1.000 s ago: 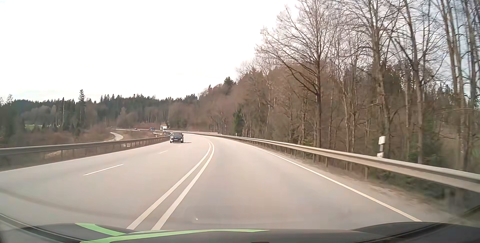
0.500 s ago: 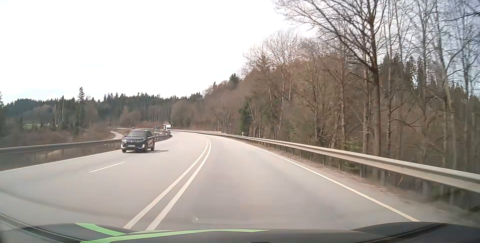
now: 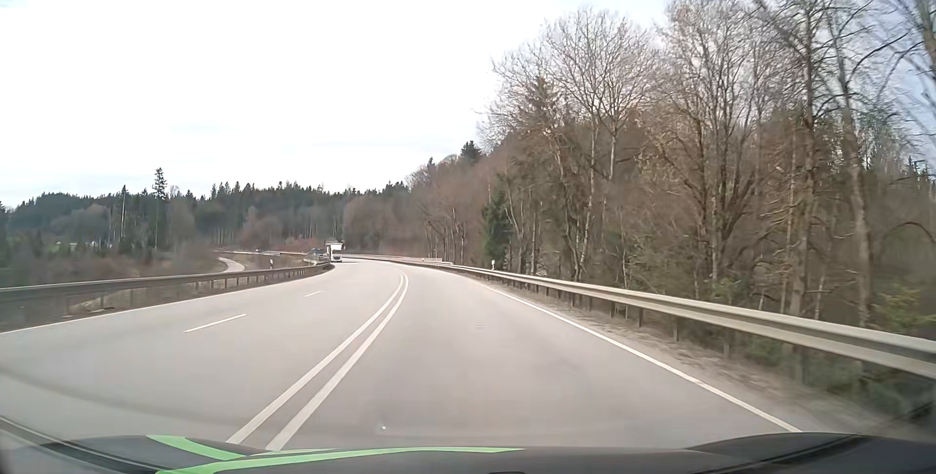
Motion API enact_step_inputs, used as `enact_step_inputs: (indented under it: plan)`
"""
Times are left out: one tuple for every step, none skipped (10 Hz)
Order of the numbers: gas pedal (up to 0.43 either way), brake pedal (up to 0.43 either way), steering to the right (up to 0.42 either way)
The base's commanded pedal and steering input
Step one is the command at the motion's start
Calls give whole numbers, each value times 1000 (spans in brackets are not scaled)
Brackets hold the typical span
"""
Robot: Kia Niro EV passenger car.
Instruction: Follow the waypoints while adhering to traffic rules and regulations
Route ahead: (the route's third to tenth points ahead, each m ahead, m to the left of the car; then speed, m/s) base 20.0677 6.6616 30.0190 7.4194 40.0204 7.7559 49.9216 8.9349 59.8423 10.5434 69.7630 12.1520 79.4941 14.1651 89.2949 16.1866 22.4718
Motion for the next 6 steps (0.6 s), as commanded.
enact_step_inputs:
  plan:
    - [150,0,-12]
    - [150,0,-12]
    - [150,0,-14]
    - [150,0,-14]
    - [150,0,-14]
    - [150,0,-15]
